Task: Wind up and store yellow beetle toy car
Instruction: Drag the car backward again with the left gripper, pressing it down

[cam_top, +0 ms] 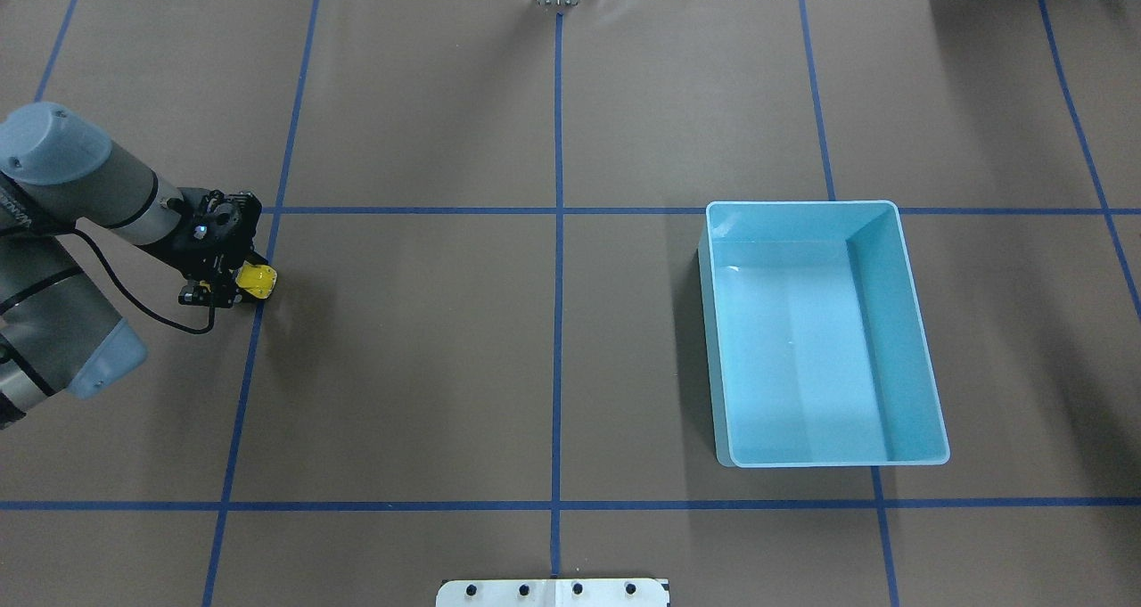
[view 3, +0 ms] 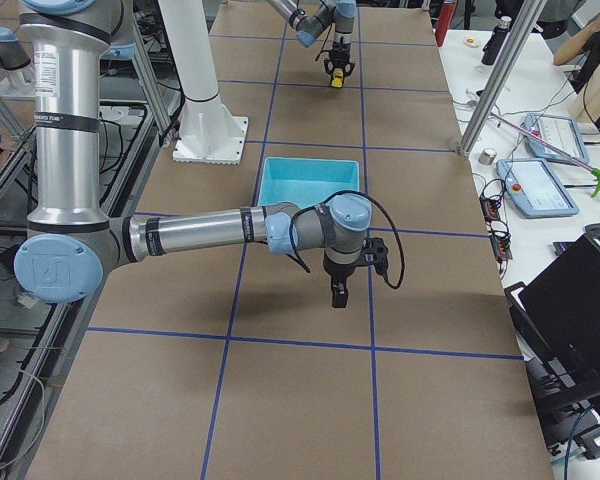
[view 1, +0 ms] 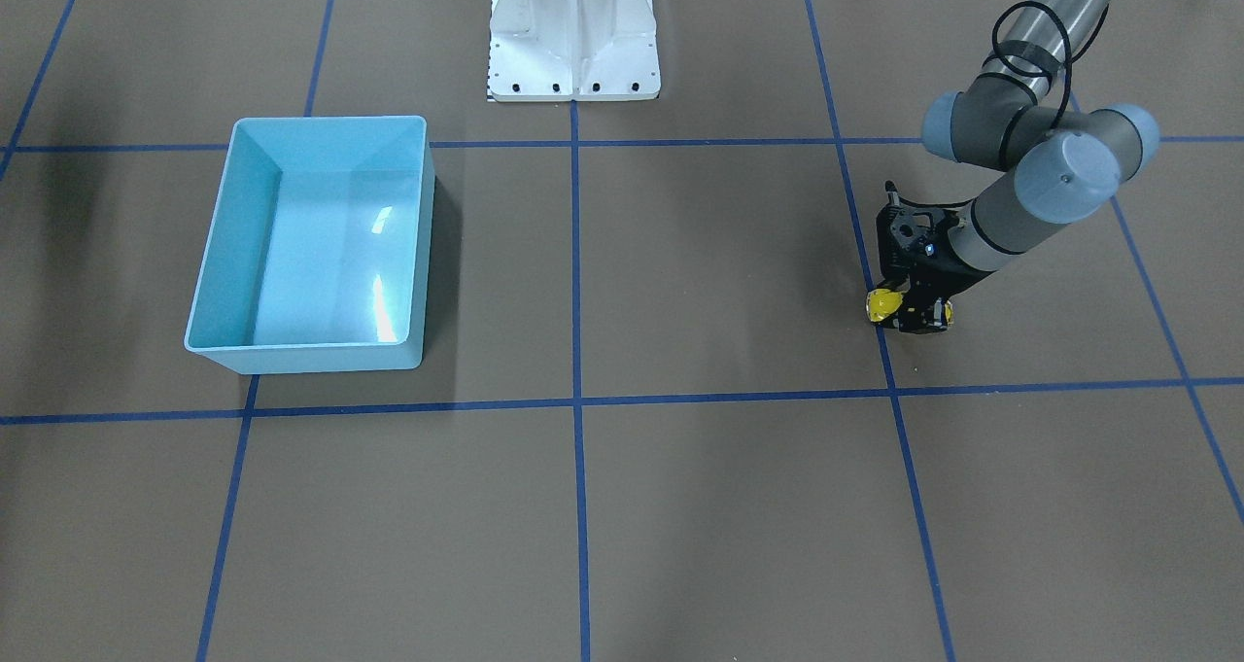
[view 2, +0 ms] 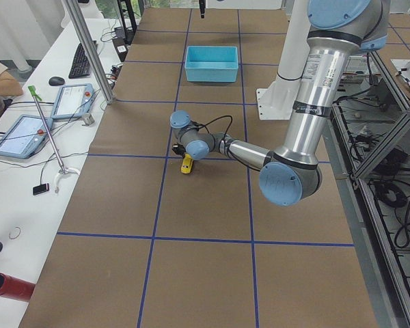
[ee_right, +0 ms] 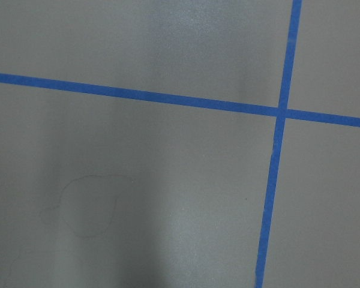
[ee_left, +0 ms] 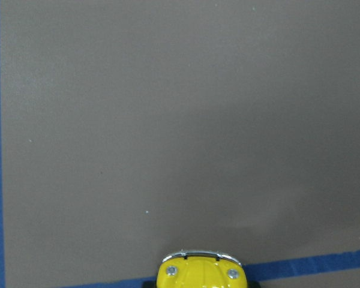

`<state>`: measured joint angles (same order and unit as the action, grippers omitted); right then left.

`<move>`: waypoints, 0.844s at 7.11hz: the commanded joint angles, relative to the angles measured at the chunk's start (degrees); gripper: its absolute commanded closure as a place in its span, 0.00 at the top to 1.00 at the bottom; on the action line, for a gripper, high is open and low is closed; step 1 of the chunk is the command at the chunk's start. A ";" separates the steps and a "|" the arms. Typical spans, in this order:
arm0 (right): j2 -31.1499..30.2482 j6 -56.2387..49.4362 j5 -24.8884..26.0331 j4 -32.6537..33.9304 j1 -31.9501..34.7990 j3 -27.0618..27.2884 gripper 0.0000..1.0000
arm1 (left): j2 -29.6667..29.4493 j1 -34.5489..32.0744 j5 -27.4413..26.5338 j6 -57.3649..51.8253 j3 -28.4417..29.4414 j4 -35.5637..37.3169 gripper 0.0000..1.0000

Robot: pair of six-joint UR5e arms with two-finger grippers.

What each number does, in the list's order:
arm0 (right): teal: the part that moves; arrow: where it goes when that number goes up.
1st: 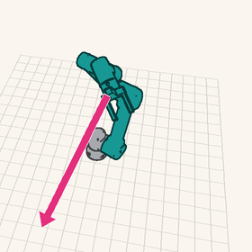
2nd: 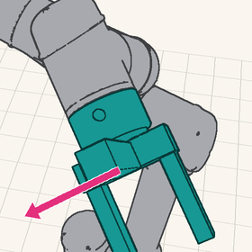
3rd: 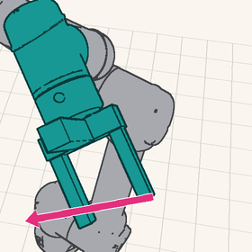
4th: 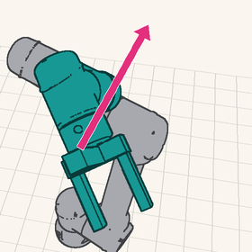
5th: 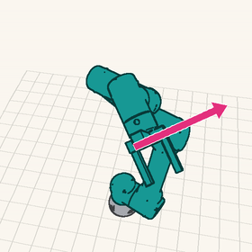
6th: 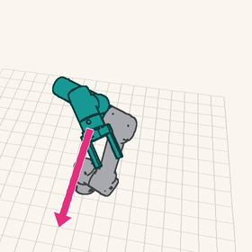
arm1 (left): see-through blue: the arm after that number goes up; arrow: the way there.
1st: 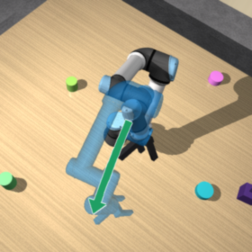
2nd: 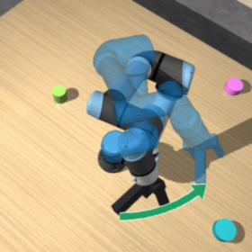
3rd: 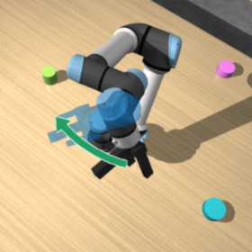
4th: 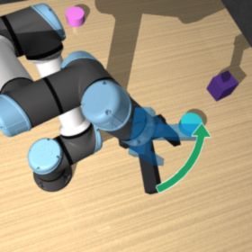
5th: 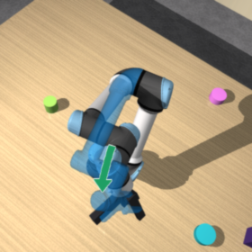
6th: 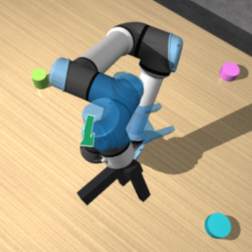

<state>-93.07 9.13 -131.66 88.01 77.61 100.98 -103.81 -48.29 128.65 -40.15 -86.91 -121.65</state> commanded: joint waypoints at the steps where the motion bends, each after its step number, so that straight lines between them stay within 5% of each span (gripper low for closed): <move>1: 0.00 0.01 0.00 -0.03 0.00 0.01 1.00 | 0.71 -0.05 0.03 -0.19 0.07 -0.86 0.02; 6: 0.08 0.01 0.00 -0.03 0.00 -0.08 1.00 | 1.41 -1.27 0.11 -2.21 0.16 -1.31 0.02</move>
<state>-93.06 9.11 -131.60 88.05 77.61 100.94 -102.44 -49.05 128.71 -41.71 -86.79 -122.87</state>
